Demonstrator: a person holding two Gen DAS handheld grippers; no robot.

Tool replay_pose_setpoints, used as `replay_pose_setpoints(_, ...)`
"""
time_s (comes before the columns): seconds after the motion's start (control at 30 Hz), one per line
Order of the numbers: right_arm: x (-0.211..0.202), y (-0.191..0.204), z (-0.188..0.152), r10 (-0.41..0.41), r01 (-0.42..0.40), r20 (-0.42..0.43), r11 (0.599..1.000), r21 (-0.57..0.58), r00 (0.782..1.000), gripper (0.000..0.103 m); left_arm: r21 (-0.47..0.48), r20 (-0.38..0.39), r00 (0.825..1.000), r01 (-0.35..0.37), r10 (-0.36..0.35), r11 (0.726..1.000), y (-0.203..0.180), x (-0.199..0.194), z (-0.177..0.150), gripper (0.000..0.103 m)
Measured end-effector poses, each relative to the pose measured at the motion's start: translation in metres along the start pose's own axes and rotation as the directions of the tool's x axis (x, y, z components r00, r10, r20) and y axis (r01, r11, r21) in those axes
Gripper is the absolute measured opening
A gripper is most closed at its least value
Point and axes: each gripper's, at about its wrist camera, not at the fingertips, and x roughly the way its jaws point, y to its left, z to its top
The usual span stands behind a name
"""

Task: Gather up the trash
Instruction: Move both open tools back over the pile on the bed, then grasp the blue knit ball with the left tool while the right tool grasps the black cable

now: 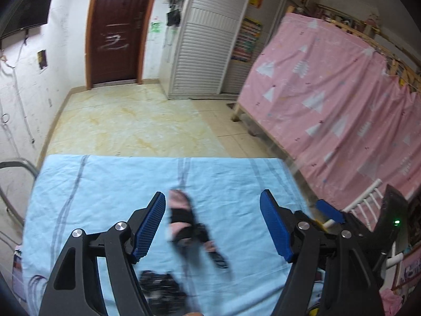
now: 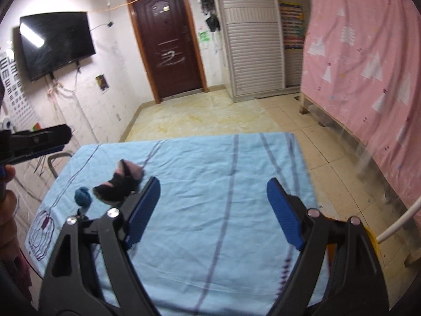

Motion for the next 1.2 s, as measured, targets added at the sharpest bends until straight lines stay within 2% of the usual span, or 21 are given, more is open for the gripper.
replay_pose_setpoints(0.3, 0.021, 0.047, -0.009, 0.057, -0.063, -0.074, 0.994, -0.086, 0.996, 0.080, -0.067, -0.054, 0.993, -0.110, 0.107, 0.992, 0.061, 0.009, -0.009, 0.066)
replay_pose_setpoints(0.57, 0.040, 0.087, -0.021, 0.096, -0.121, -0.148, 0.977, -0.173, 0.984, 0.080, -0.037, -0.133, 0.972, -0.199, 0.193, 0.979, 0.084, 0.030, -0.030, 0.066)
replay_pose_setpoints(0.9, 0.065, 0.108, -0.031, 0.065, -0.117, -0.219, 0.965, -0.236, 0.974, 0.077, 0.002, -0.198, 0.942, -0.275, 0.270, 0.961, 0.095, 0.056, -0.048, 0.066)
replay_pose_setpoints(0.93, 0.068, 0.110, -0.031, 0.060, -0.115, -0.224, 0.964, -0.241, 0.973, 0.072, 0.004, -0.202, 0.941, -0.276, 0.271, 0.961, 0.097, 0.059, -0.048, 0.063)
replay_pose_setpoints(1.03, 0.075, 0.114, -0.033, 0.052, -0.114, -0.239, 0.961, -0.252, 0.970, 0.064, 0.009, -0.217, 0.938, -0.276, 0.271, 0.961, 0.099, 0.066, -0.051, 0.050)
replay_pose_setpoints(1.2, 0.085, 0.116, -0.035, 0.049, -0.121, -0.265, 0.957, -0.262, 0.963, 0.056, 0.033, -0.214, 0.941, -0.261, 0.262, 0.965, 0.094, 0.072, -0.053, 0.040)
